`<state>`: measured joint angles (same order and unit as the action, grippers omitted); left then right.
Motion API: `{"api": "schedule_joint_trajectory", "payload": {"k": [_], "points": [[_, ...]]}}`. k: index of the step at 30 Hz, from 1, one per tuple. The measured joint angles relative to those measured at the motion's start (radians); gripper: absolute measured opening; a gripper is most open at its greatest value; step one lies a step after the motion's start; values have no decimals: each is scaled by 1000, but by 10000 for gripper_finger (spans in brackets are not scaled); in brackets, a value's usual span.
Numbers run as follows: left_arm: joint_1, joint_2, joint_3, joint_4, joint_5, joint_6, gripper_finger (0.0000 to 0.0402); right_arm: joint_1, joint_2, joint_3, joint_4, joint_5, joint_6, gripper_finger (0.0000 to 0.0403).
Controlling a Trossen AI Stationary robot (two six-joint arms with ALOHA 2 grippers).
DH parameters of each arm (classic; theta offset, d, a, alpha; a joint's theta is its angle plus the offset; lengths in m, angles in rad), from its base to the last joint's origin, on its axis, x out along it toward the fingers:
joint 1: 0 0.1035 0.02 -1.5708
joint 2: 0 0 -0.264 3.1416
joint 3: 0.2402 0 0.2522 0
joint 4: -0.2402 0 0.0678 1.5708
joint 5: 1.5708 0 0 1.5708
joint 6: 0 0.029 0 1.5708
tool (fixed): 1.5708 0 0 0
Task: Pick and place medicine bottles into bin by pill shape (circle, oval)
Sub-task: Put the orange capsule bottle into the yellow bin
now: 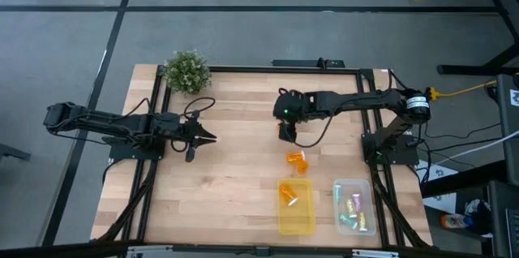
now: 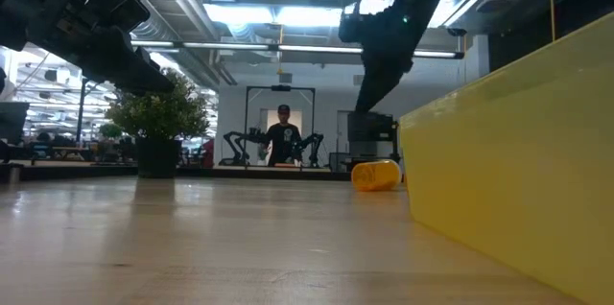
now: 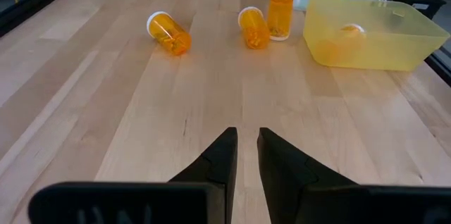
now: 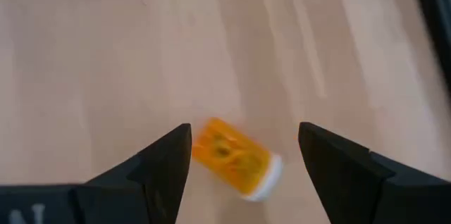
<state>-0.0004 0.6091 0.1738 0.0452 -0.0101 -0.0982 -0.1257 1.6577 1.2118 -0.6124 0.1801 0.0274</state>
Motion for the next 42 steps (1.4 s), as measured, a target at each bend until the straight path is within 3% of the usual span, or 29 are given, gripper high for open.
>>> {"api": "schedule_joint_trajectory", "payload": {"k": [8, 24, 31, 42], "points": [[0, 0, 0, 1, 0, -4, 51, -79, 76, 0, -23, -189, -222, 263], [0, 0, 0, 1, 0, -5, 51, -82, 188, 0, -64, -203, -374, 263], [0, 0, 0, 1, 0, -5, 51, -81, 258, 0, -79, -175, -311, 263], [0, 0, 0, 1, 0, -6, 51, -81, 264, 0, -141, -182, 81, 263]]}}
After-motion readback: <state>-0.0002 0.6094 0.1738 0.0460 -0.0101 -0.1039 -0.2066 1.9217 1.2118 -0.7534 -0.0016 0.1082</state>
